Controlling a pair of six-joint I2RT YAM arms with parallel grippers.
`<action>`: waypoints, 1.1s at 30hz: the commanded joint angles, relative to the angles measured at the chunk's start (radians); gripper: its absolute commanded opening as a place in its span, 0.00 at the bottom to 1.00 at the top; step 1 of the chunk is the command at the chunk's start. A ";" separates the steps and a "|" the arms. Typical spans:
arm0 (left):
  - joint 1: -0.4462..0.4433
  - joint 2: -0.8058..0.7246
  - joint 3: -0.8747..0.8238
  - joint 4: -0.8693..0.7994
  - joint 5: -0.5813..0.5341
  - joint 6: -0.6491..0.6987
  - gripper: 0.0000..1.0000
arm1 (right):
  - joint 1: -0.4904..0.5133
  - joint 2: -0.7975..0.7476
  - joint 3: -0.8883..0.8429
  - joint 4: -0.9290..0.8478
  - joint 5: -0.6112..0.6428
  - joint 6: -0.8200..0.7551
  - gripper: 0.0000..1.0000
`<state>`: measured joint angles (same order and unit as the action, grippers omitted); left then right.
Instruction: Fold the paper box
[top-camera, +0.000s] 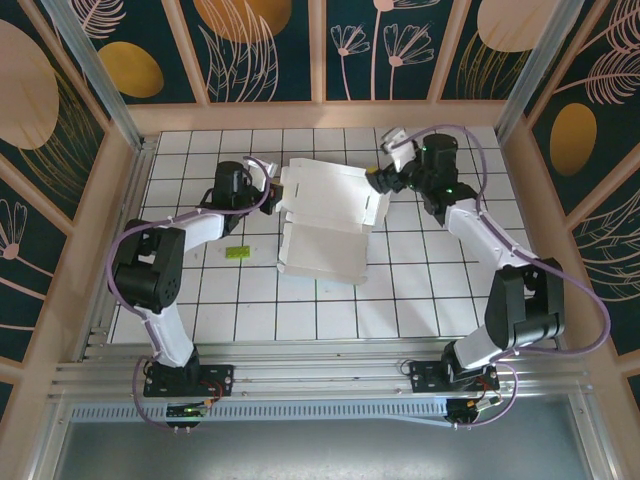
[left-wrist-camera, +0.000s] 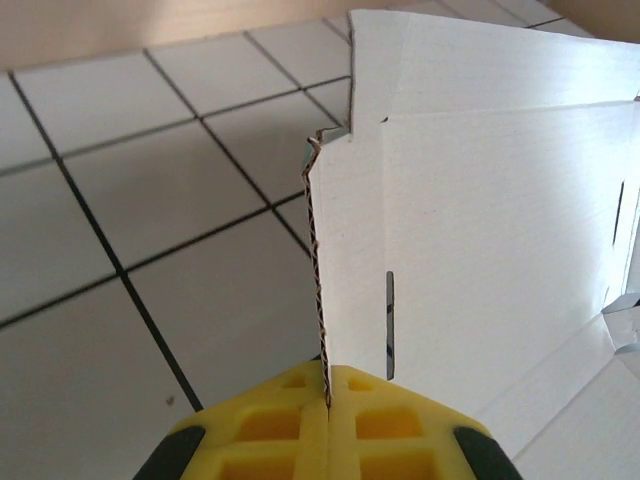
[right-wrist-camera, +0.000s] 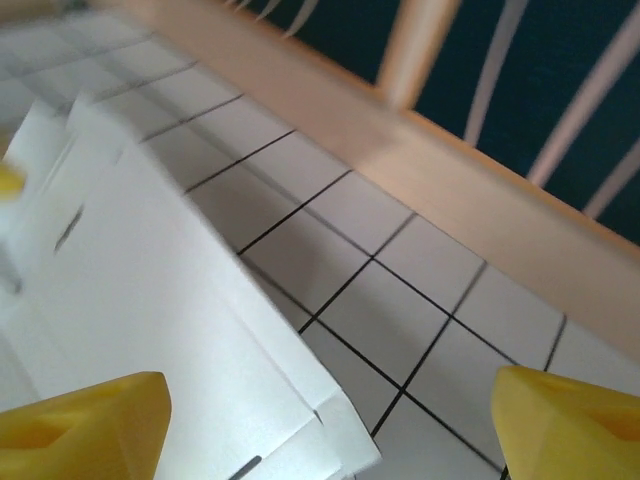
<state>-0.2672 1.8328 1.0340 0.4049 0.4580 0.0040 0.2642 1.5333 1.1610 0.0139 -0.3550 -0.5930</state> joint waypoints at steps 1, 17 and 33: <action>0.004 -0.029 -0.025 0.105 0.062 0.116 0.00 | 0.035 0.112 0.101 -0.163 -0.061 -0.389 0.82; 0.005 -0.025 -0.033 0.115 0.066 0.168 0.00 | 0.088 0.472 0.491 -0.362 -0.104 -0.444 0.40; 0.004 -0.267 -0.183 0.212 -0.217 -0.245 0.61 | 0.239 0.285 0.205 -0.052 0.359 -0.547 0.00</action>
<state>-0.2638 1.6875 0.8745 0.5560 0.3489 -0.0380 0.4557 1.9030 1.4475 -0.2089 -0.2001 -1.0794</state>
